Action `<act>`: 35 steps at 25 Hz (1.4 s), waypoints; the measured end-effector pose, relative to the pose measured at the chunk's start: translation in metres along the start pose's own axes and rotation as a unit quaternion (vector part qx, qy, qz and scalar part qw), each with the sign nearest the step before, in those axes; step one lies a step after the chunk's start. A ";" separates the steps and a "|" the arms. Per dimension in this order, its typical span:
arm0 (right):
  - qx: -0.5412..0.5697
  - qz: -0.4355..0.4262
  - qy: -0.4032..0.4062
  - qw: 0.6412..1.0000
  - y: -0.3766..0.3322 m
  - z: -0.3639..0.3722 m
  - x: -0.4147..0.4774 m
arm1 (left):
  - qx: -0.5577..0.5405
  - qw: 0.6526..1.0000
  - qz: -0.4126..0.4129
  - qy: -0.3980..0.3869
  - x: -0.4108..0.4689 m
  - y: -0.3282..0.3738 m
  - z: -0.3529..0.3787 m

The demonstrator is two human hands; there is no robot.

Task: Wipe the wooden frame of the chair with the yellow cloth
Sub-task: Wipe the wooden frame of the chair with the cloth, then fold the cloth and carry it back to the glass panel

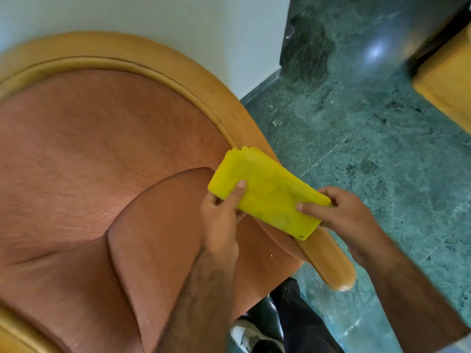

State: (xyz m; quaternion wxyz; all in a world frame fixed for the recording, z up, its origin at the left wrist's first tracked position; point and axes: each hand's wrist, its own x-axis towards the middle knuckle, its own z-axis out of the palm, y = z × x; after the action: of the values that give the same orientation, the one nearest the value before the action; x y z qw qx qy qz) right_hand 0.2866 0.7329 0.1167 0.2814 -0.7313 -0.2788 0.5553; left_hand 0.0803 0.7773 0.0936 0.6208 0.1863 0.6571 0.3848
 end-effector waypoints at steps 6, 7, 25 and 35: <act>0.170 -0.040 -0.111 0.978 -0.062 0.092 -0.023 | -0.145 0.989 0.023 0.008 -0.042 0.033 -0.143; 0.158 -0.053 -0.126 0.978 -0.069 0.110 -0.028 | -0.156 0.987 0.027 0.020 -0.051 0.032 -0.167; -0.328 -0.100 -0.574 0.744 0.109 0.448 -0.282 | -0.395 0.680 0.035 0.617 -0.350 -0.255 -0.393; -0.538 -0.116 -0.668 0.500 0.347 0.421 -0.377 | -0.486 0.492 -0.021 0.722 -0.471 -0.476 -0.302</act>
State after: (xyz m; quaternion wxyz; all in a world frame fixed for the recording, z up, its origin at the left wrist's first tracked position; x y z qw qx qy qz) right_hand -0.1747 0.2658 0.0186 -0.3747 -0.1139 -0.7108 0.5842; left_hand -0.0232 0.0526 0.0392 -0.0705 -0.5018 0.5879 0.6305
